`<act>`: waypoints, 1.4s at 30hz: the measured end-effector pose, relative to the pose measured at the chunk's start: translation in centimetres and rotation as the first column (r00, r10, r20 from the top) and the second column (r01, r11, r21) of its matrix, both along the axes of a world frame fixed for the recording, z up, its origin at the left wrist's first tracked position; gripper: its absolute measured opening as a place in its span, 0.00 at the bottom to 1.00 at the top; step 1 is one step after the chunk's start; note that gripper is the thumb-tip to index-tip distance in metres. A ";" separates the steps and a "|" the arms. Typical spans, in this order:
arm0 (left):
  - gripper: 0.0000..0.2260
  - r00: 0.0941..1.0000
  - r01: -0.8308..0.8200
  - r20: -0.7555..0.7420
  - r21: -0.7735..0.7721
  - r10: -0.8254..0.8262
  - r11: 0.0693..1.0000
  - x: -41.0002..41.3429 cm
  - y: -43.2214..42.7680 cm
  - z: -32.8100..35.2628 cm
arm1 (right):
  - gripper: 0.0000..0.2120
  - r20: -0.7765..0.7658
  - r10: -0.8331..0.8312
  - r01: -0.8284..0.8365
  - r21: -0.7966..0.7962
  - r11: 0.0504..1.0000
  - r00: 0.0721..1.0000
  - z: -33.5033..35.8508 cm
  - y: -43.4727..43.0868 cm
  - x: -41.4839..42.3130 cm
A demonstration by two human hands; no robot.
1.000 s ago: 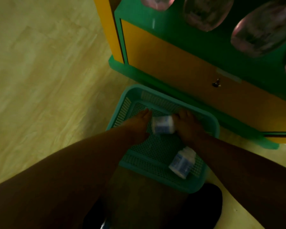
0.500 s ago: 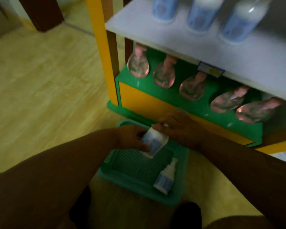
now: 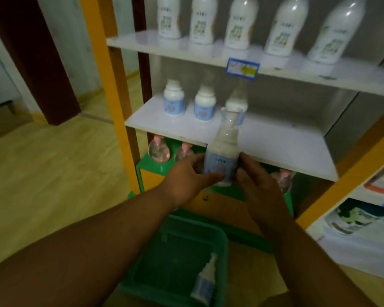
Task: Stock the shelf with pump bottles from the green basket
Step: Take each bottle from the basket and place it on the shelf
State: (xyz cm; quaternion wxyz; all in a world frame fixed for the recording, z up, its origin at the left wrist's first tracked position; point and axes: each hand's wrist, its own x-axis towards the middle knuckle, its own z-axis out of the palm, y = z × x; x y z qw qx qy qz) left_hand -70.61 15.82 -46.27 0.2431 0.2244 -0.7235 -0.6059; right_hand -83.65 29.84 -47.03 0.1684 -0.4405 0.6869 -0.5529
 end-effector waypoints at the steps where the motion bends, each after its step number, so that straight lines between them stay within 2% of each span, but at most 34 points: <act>1: 0.19 1.000 -0.001 -0.022 -0.016 0.001 1.000 -0.7 0.5 0.8 | 0.21 0.005 -0.020 0.020 -0.021 1.000 1.000 0.0 0.2 -0.2; 4: 0.16 0.998 0.019 -0.055 -0.012 -0.019 1.000 -2.8 1.6 2.0 | 0.22 0.043 -0.051 0.054 -0.081 0.995 0.998 0.4 0.5 -1.6; 8: 0.16 0.994 0.106 -0.014 -0.035 -0.107 0.994 -5.6 2.0 2.5 | 0.24 0.101 -0.075 0.084 -0.084 0.993 0.992 0.5 0.8 -4.3; 10: 0.17 0.991 0.133 0.043 -0.156 -0.128 0.979 -7.4 2.0 2.6 | 0.24 0.105 -0.098 0.106 -0.077 0.991 0.990 0.4 0.8 -5.9; 13: 0.18 0.982 0.158 0.158 -0.403 -0.102 0.901 -10.8 2.0 3.0 | 0.24 0.099 -0.183 0.190 -0.068 0.979 0.978 0.1 0.8 -8.3; 15: 0.18 0.974 0.175 0.211 -0.490 -0.079 0.854 -13.3 2.1 3.1 | 0.24 0.123 -0.238 0.248 -0.071 0.966 0.963 -0.3 0.9 -9.8; 19: 0.19 0.943 0.259 0.329 -0.617 -0.055 0.743 -17.4 2.0 2.8 | 0.26 -0.001 -0.397 0.397 -0.049 0.917 0.918 -1.0 1.3 -12.0; 23: 0.20 0.915 0.307 0.403 -0.693 -0.003 0.653 -19.8 0.5 2.3 | 0.25 -0.128 -0.398 0.399 -0.020 0.917 0.908 -1.5 0.8 -13.9; 27: 0.21 0.917 0.281 0.398 -0.704 0.034 0.652 -21.3 -1.4 1.9 | 0.23 -0.229 -0.364 0.375 0.005 0.927 0.903 -1.0 -0.8 -16.4; 30: 0.20 0.895 0.269 0.434 -0.716 0.109 0.644 -22.9 -2.6 1.8 | 0.23 -0.155 -0.353 0.358 0.002 0.934 0.923 -0.7 -2.5 -18.1; 35: 0.18 0.885 0.186 0.437 -0.647 0.159 0.740 -25.0 -3.9 1.3 | 0.24 -0.163 -0.377 0.387 0.033 0.922 0.912 -0.2 -5.2 -20.9; 39: 0.19 0.858 0.081 0.427 -0.663 0.286 0.744 -25.8 -4.8 0.5 | 0.24 -0.118 -0.387 0.390 0.006 0.921 0.915 -1.1 -6.3 -22.3; 41: 0.18 0.864 0.036 0.397 -0.661 0.309 0.750 -25.9 -5.0 0.1 | 0.23 -0.165 -0.398 0.403 -0.005 0.915 0.902 -1.9 -6.5 -22.3; 42: 0.18 0.882 -0.029 0.353 -0.618 0.311 0.785 -25.8 -5.2 -0.1 | 0.23 -0.209 -0.395 0.404 -0.001 0.915 0.895 -2.3 -6.7 -22.2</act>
